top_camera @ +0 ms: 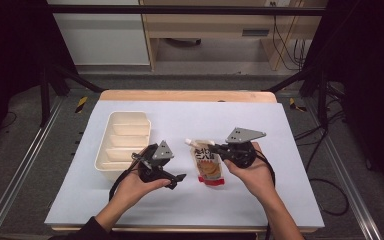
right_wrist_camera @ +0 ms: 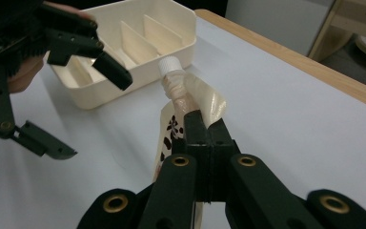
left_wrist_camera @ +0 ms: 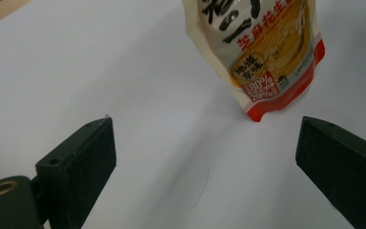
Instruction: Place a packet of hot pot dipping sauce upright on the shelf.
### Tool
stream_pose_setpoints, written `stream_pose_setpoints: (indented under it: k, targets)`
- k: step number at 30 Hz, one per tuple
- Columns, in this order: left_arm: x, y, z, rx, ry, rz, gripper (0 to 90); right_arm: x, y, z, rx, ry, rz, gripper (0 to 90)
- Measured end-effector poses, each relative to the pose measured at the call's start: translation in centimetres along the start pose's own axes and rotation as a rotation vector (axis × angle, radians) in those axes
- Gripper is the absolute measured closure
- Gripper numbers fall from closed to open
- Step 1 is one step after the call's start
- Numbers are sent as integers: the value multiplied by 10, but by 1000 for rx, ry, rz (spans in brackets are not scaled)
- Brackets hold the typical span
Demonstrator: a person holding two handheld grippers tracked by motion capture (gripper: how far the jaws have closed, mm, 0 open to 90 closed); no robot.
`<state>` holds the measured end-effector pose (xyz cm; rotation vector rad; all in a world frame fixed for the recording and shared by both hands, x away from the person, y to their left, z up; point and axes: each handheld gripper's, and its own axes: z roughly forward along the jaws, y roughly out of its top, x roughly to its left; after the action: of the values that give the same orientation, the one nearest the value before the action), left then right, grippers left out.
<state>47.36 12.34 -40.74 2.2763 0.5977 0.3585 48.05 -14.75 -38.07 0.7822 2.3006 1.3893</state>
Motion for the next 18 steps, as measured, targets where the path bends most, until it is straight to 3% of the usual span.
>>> stream_pose_setpoints:
  k: [2, 8, 18]
  targets:
    - [0, 7, -6, 20, 6, 37, 61, 4, 1, -2, -5, 19, -14, 900]
    - [2, 20, -17, 68, 13, 89, 61, 13, 2, -6, -20, 63, -58, 900]
    - [8, 30, -33, 76, 26, 119, 79, 20, 1, -10, -25, 84, -113, 900]
